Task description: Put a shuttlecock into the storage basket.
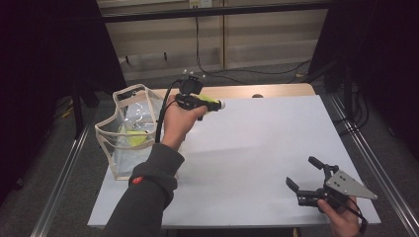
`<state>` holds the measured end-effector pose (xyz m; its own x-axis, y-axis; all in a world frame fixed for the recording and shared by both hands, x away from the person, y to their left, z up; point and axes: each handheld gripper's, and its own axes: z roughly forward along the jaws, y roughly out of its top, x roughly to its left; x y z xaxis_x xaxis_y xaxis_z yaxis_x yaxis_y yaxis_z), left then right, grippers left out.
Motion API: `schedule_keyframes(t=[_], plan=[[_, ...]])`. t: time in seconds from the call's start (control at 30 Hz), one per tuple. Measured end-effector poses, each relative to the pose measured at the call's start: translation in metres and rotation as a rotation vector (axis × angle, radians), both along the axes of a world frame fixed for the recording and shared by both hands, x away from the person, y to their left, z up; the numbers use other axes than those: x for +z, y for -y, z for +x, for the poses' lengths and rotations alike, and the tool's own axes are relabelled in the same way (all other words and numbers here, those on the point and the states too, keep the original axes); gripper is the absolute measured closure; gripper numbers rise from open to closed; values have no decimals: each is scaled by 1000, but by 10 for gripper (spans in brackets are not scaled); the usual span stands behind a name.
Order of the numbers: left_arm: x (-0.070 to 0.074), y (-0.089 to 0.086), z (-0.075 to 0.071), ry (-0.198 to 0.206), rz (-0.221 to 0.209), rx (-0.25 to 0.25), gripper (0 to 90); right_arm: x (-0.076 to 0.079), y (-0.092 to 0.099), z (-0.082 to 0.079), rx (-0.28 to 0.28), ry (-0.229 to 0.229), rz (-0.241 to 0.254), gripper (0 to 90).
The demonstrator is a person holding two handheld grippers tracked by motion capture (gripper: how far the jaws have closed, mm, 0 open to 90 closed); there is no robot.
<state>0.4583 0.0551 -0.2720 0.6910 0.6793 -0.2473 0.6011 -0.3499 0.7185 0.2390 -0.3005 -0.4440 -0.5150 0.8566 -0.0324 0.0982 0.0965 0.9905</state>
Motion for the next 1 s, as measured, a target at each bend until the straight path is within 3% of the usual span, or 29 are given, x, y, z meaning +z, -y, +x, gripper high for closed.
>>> schedule_keyframes(t=[0.33,1.0], plan=[[15,-14,-1,6,-2,14,807,0,0,0,0,0,2,12],[34,-33,-3,26,33,27,807,0,-1,0,0,0,3,12]])
